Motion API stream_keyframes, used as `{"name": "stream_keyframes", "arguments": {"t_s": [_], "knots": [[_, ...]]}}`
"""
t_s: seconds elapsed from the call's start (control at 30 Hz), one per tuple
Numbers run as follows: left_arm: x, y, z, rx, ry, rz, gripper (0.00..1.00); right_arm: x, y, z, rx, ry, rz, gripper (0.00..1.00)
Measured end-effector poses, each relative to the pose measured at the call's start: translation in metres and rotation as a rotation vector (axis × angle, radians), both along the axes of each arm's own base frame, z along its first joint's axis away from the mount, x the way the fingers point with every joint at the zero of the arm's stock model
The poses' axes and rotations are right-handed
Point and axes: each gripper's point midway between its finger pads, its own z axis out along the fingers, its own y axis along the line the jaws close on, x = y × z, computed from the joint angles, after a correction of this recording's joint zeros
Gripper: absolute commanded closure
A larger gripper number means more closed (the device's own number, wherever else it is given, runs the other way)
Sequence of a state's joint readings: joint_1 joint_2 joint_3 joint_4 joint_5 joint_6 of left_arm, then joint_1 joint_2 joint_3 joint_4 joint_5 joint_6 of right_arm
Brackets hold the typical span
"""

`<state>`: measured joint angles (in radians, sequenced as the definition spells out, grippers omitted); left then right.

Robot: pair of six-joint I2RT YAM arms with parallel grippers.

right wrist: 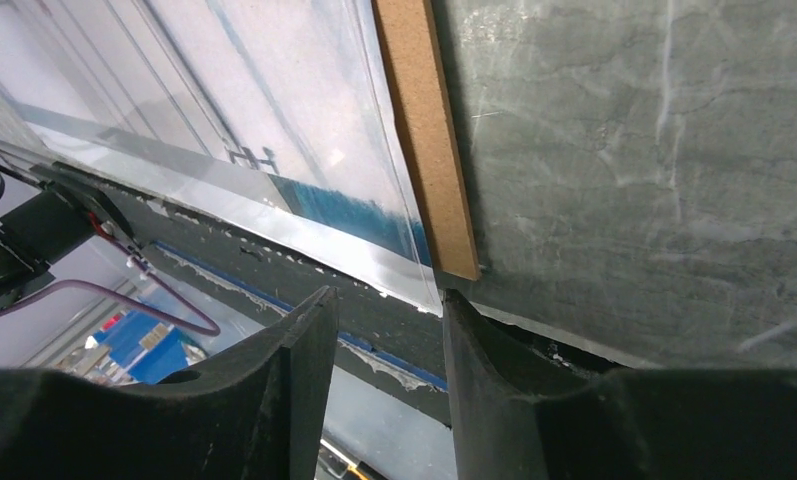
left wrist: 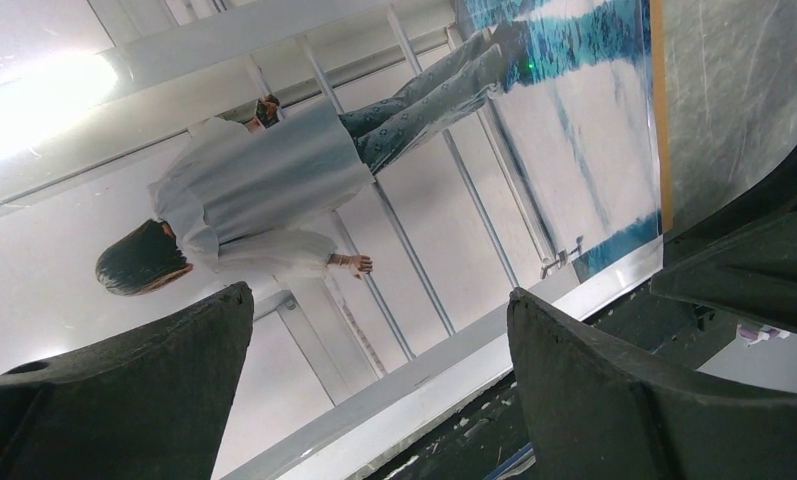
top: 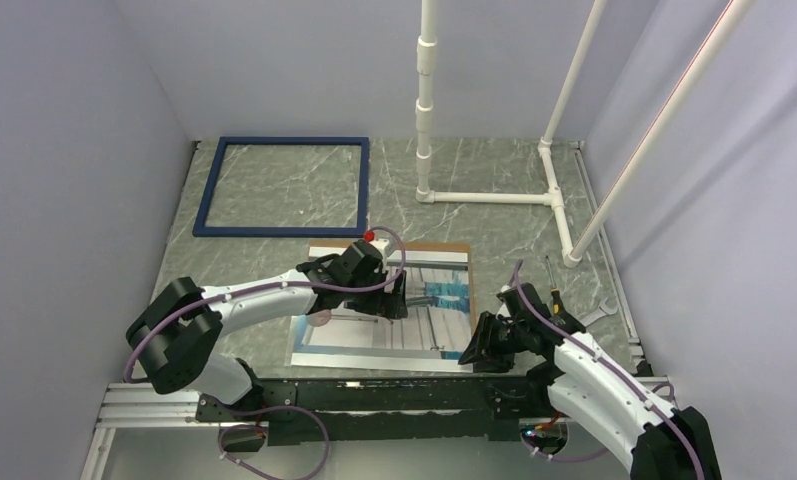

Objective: Take the photo out of the frame

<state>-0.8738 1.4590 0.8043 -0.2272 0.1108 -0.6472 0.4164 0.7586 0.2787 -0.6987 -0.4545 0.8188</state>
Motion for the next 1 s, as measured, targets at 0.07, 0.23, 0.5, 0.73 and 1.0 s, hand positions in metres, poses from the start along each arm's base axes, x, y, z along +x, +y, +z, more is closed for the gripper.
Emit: {"name": "stream_keyframes", "arguments": {"t_s": [0.07,0.23,0.5,0.73,1.0], "knots": [[0.000,0.000,0.000,-0.001,0.002,-0.002,0.01,0.001,0.000,0.001,0.005,-0.012,-0.001,0.58],[-0.001,-0.001,0.001,-0.003,0.002,-0.004,0.01,0.004,0.002,0.006,0.021,-0.030,-0.015,0.62],[-0.001,-0.012,0.016,-0.068,-0.053,-0.062,0.05,0.006,0.005,0.009,0.040,-0.034,-0.037,0.83],[-0.033,-0.038,0.032,-0.131,-0.233,-0.255,0.05,0.007,0.008,0.012,0.056,-0.028,-0.043,1.00],[-0.084,-0.077,0.034,-0.112,-0.478,-0.512,0.10,0.016,0.012,0.029,0.076,-0.064,-0.045,1.00]]}}
